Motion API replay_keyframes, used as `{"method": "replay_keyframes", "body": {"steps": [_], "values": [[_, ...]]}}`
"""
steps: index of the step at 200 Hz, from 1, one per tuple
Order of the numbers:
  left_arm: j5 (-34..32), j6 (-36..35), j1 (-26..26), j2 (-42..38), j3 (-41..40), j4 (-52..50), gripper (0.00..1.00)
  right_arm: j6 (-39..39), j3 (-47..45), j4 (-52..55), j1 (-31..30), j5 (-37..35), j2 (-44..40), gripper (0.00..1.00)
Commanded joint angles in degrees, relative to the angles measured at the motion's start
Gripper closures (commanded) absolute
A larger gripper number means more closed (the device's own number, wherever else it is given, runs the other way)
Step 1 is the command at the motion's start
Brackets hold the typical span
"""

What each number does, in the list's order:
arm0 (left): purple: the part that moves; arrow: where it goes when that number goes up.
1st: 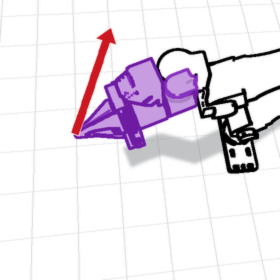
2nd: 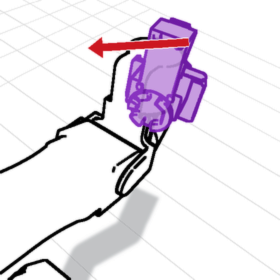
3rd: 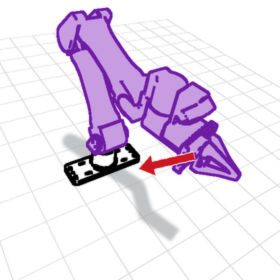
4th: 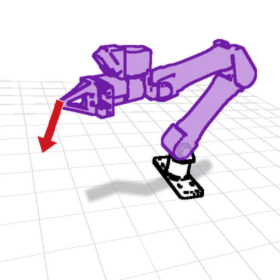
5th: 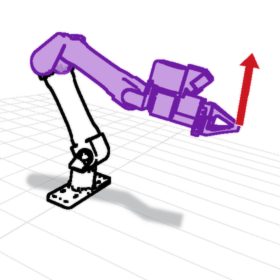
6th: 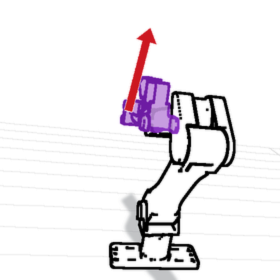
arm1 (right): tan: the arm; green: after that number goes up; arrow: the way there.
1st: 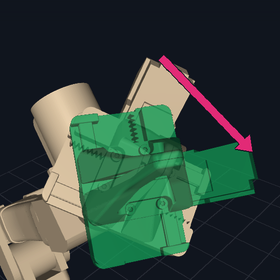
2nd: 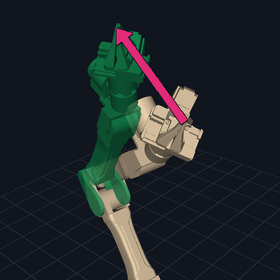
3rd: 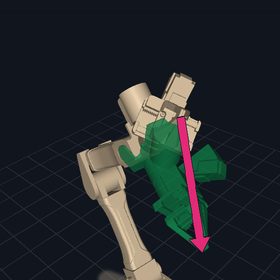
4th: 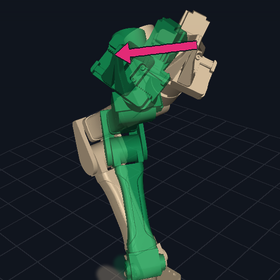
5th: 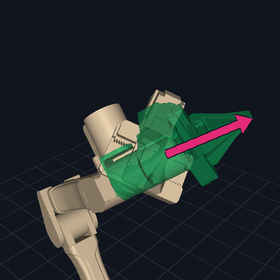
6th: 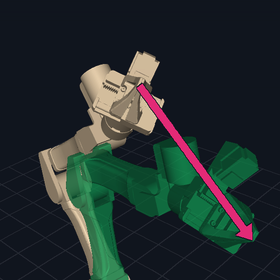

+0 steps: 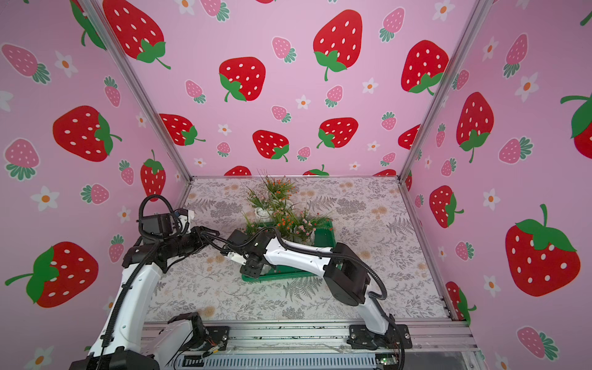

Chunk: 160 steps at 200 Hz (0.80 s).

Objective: Put the potted gypsophila into the storage box
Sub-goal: Place the baby's breath potted plant at the storage box, then move the storage box to the center of the board.

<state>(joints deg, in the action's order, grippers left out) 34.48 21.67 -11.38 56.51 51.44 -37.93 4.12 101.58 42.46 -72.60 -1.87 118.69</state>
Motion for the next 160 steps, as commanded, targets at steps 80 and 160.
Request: {"method": "replay_keyframes", "body": {"steps": [80, 160], "values": [[1.38, 5.22, 0.08, -2.49, -3.36, 1.14, 0.54, -14.53, -28.71, -11.44, 15.02, 15.87, -43.02, 0.56], [5.15, 5.87, 0.25, 1.43, -7.12, 2.75, 0.56, -24.16, -45.75, -13.58, 47.71, 20.57, -50.88, 0.53]]}}
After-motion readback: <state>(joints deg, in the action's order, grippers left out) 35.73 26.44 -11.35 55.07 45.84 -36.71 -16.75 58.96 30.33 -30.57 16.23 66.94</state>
